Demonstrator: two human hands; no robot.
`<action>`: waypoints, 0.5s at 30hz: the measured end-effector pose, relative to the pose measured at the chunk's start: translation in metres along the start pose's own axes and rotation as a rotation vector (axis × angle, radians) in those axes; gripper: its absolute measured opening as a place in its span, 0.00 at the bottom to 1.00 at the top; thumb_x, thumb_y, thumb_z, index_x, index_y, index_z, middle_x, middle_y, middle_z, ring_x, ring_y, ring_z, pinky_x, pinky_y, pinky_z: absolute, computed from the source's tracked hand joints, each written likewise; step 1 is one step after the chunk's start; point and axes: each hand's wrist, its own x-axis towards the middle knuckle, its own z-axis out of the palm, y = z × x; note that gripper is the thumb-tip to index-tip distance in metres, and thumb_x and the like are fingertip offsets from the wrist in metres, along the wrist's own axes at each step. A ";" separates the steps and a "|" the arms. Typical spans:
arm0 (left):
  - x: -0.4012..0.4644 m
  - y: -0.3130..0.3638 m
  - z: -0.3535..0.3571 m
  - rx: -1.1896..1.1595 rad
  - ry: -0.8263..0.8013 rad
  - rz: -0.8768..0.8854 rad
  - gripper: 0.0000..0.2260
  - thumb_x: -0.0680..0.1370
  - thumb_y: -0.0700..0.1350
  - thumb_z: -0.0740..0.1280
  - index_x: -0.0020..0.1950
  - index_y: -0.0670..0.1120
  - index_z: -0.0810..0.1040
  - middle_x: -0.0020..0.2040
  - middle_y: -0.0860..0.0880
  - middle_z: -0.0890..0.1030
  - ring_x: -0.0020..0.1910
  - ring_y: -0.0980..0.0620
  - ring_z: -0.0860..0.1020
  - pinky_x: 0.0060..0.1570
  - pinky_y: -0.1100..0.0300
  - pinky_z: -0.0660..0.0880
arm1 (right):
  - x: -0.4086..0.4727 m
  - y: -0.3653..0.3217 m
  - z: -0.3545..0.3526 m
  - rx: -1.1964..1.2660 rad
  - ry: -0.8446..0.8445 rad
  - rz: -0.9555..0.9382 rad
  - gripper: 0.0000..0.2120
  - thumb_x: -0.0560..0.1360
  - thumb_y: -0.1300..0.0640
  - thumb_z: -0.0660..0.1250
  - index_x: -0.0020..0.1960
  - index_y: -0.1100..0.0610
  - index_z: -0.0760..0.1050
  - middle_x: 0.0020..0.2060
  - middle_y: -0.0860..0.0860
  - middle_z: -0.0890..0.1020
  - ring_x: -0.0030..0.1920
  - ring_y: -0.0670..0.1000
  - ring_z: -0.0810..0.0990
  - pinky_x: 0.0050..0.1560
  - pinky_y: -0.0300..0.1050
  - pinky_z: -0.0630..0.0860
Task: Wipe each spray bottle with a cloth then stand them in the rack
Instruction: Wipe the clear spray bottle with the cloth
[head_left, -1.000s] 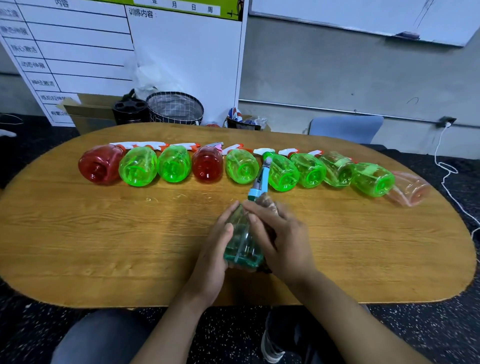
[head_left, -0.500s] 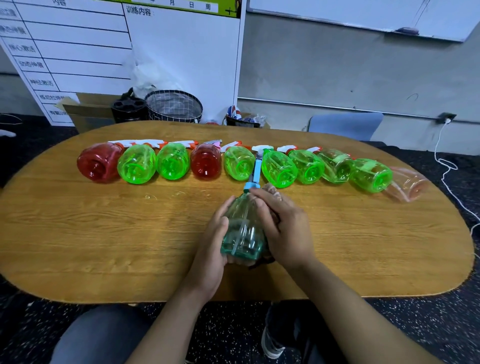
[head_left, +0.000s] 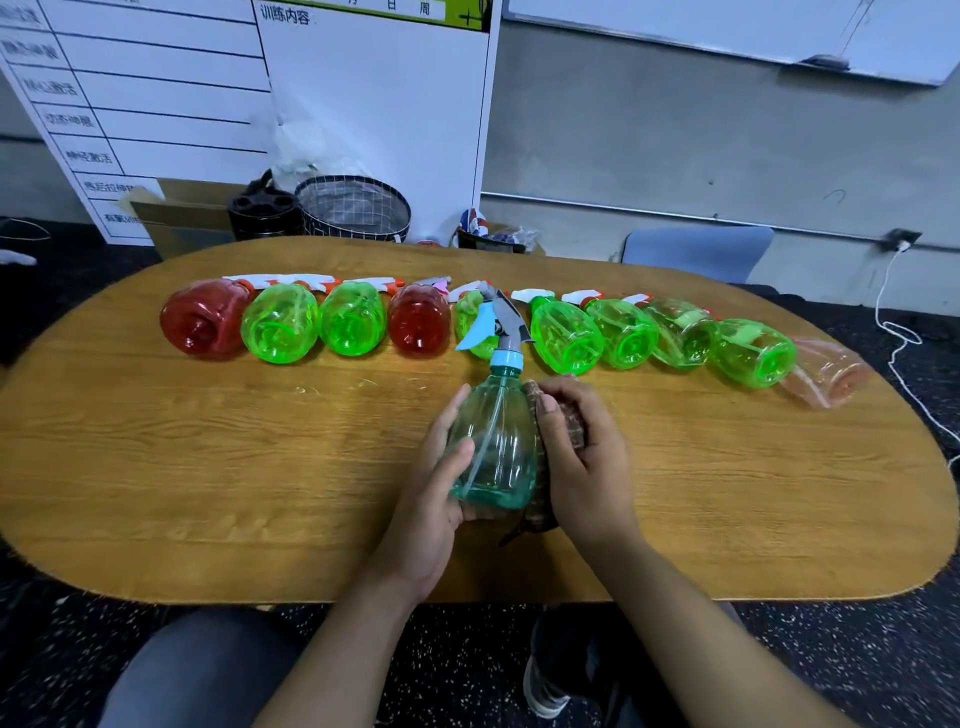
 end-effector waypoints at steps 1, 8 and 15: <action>0.000 0.000 -0.001 -0.002 -0.002 0.002 0.26 0.81 0.54 0.62 0.79 0.63 0.66 0.72 0.50 0.81 0.65 0.44 0.83 0.47 0.51 0.84 | 0.000 -0.001 0.000 -0.007 -0.005 -0.004 0.10 0.84 0.51 0.64 0.61 0.51 0.80 0.54 0.37 0.83 0.56 0.42 0.82 0.55 0.39 0.77; 0.001 -0.003 0.000 0.009 -0.030 0.002 0.24 0.83 0.53 0.59 0.81 0.61 0.66 0.74 0.53 0.79 0.68 0.46 0.81 0.48 0.51 0.84 | 0.023 -0.016 0.003 -0.204 -0.048 -0.100 0.13 0.83 0.47 0.65 0.63 0.48 0.84 0.56 0.44 0.86 0.57 0.44 0.83 0.57 0.48 0.80; 0.003 -0.009 -0.003 0.070 -0.030 -0.015 0.23 0.85 0.52 0.57 0.80 0.63 0.67 0.75 0.54 0.78 0.69 0.45 0.81 0.52 0.44 0.84 | 0.002 -0.005 -0.004 -0.394 -0.194 -0.356 0.16 0.84 0.45 0.63 0.67 0.48 0.82 0.50 0.51 0.80 0.41 0.52 0.82 0.37 0.53 0.81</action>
